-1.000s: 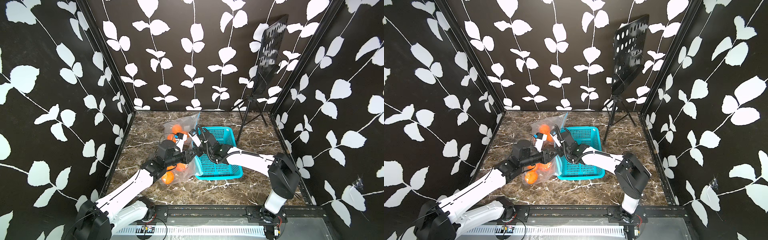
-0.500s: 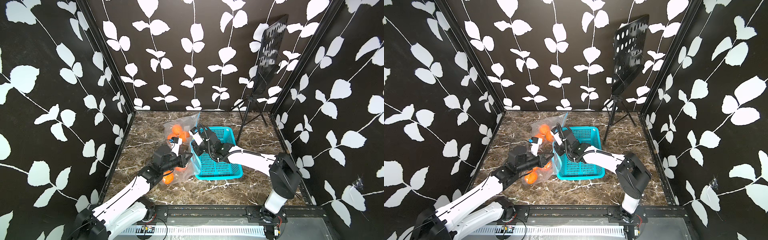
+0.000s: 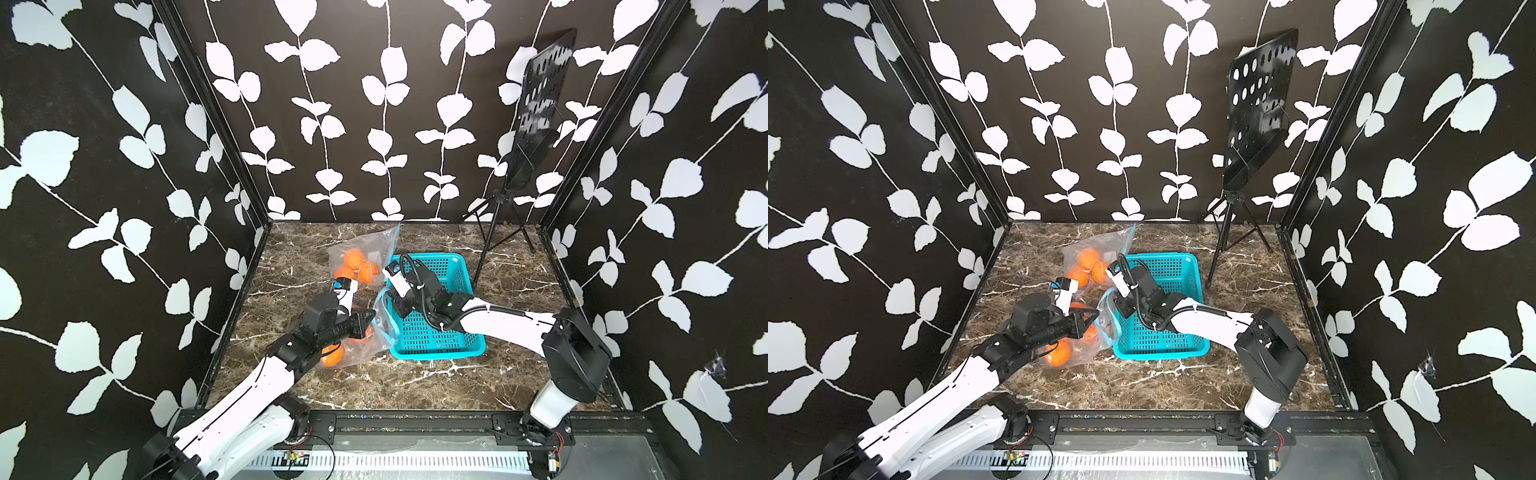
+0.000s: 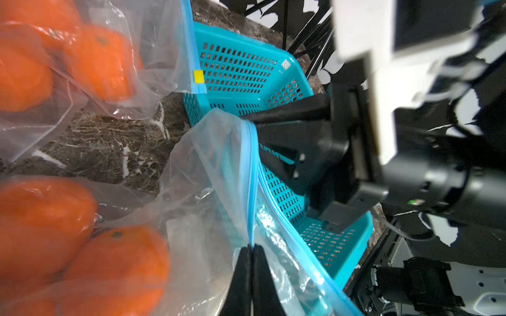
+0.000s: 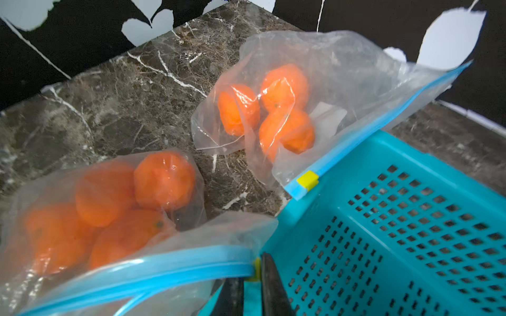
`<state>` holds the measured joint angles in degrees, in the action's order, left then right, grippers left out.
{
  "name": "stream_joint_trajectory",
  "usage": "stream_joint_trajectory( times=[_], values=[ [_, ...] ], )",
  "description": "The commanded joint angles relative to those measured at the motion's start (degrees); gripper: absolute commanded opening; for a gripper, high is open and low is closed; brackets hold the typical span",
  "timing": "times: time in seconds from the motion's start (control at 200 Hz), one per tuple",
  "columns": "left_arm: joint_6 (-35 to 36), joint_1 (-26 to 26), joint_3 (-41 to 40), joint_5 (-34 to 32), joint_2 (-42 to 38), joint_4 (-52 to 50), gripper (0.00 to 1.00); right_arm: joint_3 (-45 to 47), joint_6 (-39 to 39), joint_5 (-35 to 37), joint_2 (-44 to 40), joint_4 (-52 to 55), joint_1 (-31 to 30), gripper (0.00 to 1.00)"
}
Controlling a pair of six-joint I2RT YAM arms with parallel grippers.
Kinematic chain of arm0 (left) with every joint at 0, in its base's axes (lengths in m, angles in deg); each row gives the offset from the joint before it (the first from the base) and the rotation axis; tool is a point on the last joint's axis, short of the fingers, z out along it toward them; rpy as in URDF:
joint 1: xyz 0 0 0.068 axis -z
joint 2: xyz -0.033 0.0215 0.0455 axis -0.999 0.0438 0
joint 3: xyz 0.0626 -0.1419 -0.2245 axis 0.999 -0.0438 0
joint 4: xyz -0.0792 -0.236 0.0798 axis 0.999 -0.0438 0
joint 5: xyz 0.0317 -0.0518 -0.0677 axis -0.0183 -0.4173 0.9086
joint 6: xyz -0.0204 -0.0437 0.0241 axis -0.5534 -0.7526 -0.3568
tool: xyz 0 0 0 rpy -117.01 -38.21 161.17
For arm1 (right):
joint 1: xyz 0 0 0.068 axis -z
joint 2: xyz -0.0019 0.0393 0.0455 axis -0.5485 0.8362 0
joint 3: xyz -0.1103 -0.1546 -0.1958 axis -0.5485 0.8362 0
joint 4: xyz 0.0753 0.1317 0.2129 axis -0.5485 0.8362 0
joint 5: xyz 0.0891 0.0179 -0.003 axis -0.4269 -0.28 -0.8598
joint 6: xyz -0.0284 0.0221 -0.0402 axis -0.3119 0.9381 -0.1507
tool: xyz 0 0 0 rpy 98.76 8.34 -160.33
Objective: Open the zip-top bag and take out the orange
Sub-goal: Open the zipper of the food storage bag at the center of the board.
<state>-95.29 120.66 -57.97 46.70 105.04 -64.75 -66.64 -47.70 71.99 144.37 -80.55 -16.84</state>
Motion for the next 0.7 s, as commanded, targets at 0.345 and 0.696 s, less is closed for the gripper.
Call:
stream_joint_trajectory(
  times=[0.345,0.696],
  values=[
    [1.07,-0.41,2.23,0.9,3.27,-0.14,0.0,5.34,-3.01,-10.84,-11.75,-3.46,-2.04,0.49],
    [1.08,-4.0,8.41,1.48,0.17,-5.06,0.0,4.49,0.31,-11.84,-2.58,-9.14,-5.06,0.24]
  ],
)
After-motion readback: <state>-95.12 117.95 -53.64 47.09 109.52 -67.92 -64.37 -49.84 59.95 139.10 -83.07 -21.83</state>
